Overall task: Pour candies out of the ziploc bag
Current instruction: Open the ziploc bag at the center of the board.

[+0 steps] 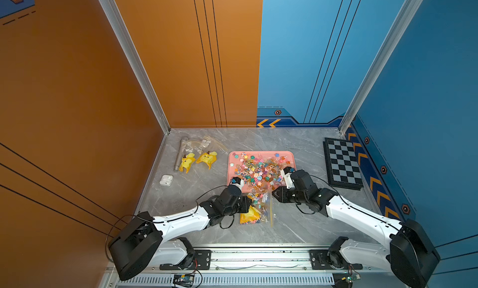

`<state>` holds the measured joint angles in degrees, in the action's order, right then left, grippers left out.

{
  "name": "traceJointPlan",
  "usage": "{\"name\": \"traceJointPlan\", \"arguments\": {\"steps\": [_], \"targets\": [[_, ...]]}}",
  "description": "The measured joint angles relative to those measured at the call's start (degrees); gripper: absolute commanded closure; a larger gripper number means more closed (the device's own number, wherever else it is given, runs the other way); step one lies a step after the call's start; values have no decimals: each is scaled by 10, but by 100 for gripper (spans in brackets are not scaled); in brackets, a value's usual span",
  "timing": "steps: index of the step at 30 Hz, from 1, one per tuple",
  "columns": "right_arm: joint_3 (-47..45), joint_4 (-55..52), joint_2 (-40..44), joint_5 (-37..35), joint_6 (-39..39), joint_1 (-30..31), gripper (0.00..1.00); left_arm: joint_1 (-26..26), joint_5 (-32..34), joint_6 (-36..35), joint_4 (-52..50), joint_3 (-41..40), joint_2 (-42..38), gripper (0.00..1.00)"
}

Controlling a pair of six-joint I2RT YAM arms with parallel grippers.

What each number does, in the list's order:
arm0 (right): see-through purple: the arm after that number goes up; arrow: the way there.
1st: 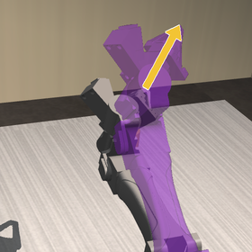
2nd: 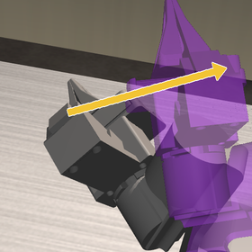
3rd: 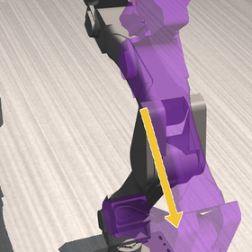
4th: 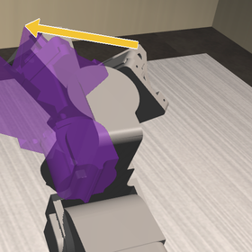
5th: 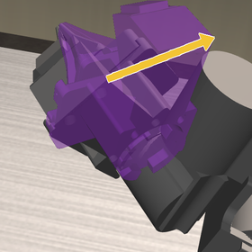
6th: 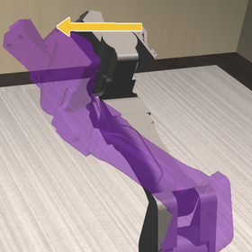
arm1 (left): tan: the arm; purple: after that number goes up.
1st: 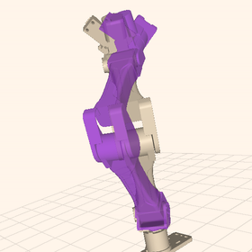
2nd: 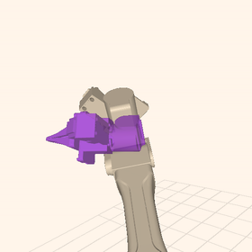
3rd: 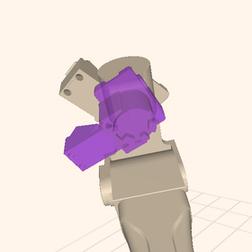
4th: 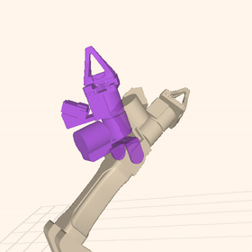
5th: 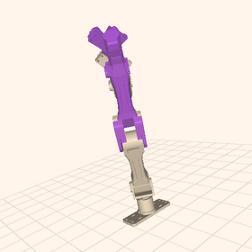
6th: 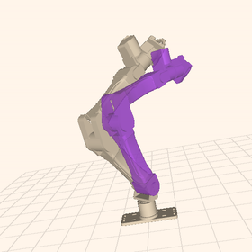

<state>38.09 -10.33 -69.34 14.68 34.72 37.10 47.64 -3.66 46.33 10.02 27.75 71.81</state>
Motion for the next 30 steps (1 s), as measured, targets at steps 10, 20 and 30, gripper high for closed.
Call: {"name": "traceJointPlan", "arguments": {"steps": [10,20,30], "targets": [[3,-1,-1,-5,0,4,69,0,2,0,0,-4,-6,81],[14,-7,27,-15,0,4,69,-3,2,0,0,-4,-6,82],[14,-9,21,-15,0,4,70,-3,2,0,0,-4,-6,81]]}}
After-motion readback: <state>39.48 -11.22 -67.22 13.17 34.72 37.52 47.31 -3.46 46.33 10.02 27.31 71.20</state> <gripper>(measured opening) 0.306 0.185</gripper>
